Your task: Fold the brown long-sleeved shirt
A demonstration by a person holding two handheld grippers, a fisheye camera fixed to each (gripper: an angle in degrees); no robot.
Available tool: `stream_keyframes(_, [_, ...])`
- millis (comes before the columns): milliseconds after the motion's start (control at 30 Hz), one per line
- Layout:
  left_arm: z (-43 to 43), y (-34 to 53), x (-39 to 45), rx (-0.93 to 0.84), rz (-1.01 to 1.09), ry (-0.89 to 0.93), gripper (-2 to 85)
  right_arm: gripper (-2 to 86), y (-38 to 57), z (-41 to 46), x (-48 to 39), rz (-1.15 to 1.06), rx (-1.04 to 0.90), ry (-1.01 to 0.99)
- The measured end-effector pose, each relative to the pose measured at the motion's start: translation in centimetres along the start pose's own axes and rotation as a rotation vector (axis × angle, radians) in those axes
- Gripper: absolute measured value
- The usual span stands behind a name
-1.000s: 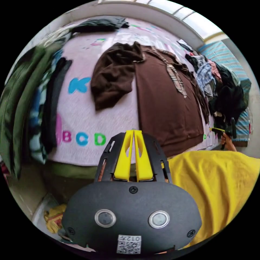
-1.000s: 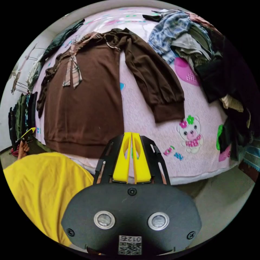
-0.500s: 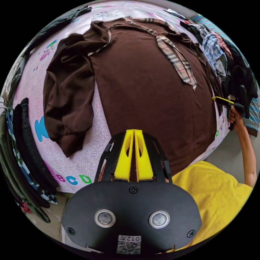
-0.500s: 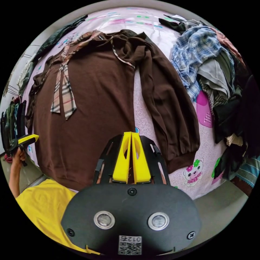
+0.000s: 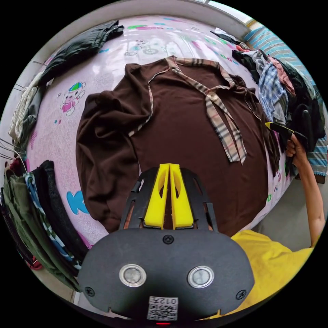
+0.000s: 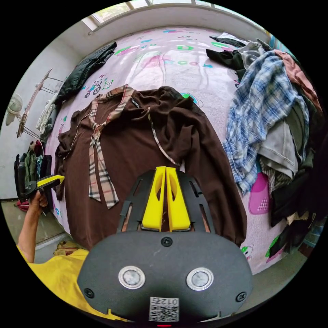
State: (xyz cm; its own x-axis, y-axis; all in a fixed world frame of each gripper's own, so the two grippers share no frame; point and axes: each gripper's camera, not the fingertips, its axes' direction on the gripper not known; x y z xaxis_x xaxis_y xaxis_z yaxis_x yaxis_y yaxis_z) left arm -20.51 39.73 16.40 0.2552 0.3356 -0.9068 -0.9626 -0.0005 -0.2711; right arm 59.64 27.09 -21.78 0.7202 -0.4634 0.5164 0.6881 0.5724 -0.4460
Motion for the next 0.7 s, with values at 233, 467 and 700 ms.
stream_keyframes(233, [2.3,-3.3,0.3,-0.126,0.004,-0.033,0.0,-0.1,-4.5,2.1,1.1,0.012,-0.093,0.06])
stream_keyframes(467, [1.1,-3.0,-0.8,-0.087,-0.023,0.031,0.1,0.0,-5.3,0.3,2.6,0.04,-0.063,0.067])
stream_keyframes(700, [-3.8,0.1,-1.7,0.025,0.015,0.054,0.3,-0.1,-2.8,-5.3,1.3,0.061,0.06,-0.019])
